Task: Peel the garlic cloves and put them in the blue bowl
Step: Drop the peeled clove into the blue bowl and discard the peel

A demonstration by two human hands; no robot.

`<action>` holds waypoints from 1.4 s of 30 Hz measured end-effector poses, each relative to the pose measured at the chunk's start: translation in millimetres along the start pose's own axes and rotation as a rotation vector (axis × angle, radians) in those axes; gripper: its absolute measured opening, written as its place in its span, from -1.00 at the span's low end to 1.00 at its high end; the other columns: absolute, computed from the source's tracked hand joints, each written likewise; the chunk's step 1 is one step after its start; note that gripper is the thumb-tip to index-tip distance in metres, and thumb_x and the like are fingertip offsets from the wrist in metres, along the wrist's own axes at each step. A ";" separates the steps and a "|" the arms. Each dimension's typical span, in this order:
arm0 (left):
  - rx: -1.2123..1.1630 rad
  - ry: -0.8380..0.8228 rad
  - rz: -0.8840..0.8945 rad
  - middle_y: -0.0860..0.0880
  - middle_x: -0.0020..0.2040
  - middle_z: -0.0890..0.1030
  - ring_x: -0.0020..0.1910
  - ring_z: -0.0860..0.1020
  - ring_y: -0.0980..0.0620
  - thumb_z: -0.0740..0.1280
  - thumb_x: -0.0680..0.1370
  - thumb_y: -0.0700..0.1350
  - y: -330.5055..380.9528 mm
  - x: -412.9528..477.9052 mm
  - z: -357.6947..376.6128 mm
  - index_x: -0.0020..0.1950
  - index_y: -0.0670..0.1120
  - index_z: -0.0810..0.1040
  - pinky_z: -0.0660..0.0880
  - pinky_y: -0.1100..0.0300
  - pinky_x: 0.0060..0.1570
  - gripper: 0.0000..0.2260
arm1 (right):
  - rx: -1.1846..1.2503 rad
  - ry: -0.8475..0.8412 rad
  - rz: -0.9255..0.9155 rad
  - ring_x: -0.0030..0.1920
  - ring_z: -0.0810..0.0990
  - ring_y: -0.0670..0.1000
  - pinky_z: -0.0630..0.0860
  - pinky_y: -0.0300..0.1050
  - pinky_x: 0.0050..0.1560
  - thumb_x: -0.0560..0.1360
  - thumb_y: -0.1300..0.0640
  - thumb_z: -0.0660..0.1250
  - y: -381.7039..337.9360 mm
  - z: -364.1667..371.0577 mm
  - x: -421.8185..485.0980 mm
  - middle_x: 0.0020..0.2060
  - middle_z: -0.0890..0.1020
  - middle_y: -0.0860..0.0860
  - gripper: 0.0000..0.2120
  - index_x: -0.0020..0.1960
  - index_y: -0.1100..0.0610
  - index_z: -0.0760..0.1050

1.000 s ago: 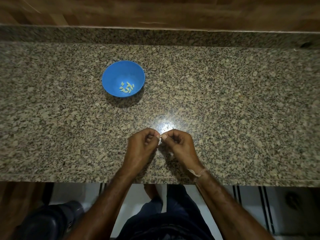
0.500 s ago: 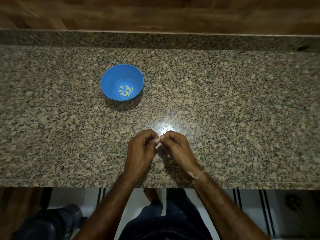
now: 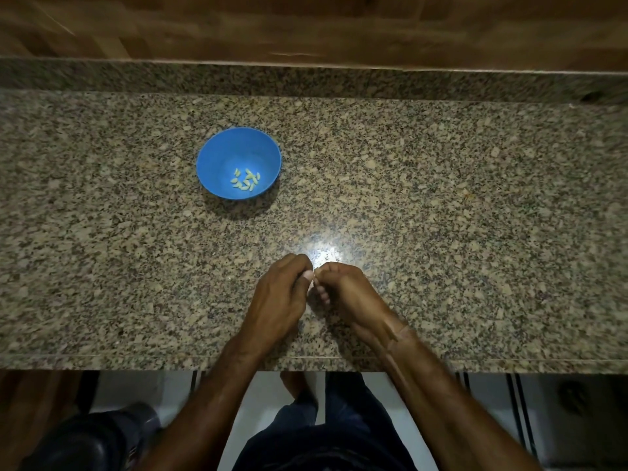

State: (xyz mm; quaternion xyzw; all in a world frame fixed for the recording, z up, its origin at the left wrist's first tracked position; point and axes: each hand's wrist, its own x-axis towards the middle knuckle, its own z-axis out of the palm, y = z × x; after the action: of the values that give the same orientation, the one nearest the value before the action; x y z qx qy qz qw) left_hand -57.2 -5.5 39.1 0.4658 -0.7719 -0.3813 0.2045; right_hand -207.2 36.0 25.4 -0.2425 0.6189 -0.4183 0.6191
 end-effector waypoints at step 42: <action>-0.370 0.156 -0.260 0.04 -0.14 0.69 -0.11 0.65 0.07 0.36 0.65 -0.19 -3.9 -0.4 9.3 -0.03 -0.04 0.65 0.56 0.24 -0.12 -0.89 | -0.072 0.145 -0.303 -0.17 0.68 0.23 0.65 0.30 -0.01 0.53 0.12 0.43 3.9 2.8 -0.8 -0.24 0.71 0.09 -0.88 -0.10 0.17 0.67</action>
State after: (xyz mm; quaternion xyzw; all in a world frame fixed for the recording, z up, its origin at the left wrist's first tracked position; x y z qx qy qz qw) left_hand -61.1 -2.6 30.3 0.5438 -0.6043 -0.5022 0.2947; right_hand -203.5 38.2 23.0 -0.3240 0.6328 -0.5010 0.4935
